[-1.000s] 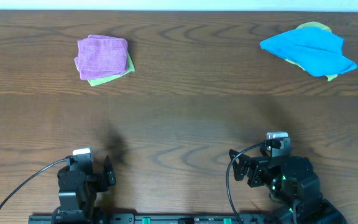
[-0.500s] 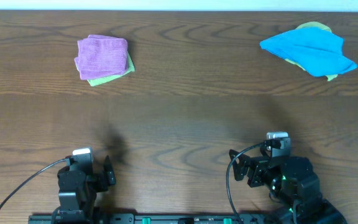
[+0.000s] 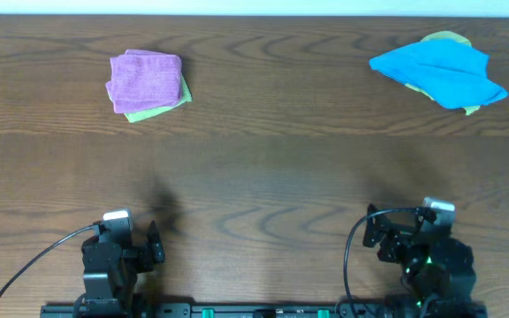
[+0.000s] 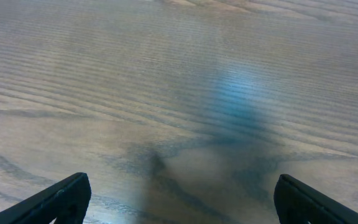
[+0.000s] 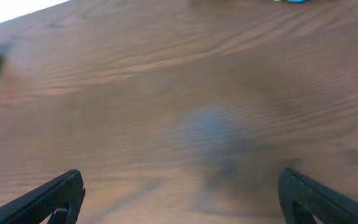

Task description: Fold the cloth

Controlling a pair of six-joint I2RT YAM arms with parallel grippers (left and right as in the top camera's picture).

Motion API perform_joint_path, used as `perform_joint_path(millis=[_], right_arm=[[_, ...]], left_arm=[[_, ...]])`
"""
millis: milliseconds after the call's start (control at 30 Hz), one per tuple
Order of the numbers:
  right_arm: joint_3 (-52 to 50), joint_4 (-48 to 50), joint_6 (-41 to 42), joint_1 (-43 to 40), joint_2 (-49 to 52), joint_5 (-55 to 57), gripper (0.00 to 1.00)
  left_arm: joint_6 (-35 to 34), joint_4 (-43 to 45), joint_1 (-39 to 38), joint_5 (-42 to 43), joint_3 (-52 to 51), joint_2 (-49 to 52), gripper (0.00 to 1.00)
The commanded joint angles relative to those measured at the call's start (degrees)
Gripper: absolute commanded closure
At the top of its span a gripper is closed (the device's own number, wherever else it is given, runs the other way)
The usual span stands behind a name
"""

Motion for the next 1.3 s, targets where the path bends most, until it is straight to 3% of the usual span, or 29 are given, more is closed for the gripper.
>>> perform_joint_path(millis=[0,333,1267], right_arm=[[-3.26,0.42,-9.73,-2.56,-3.06,-0.13,0.01],[-11.41,1.53,-19.28,-2.99,-6.99,-3.48,0.01],[-11.39,1.62,-19.69,-2.99,-6.99,-3.23,0.01]], left_arm=[[1.46,-3.21,0.00,-1.20,-0.31,-0.52,0.05],[1.46,-3.21,0.00,-1.20,-0.31,-0.52,0.05],[1.46,-3.21,0.00,-1.20,-0.31,-0.52,0.05]])
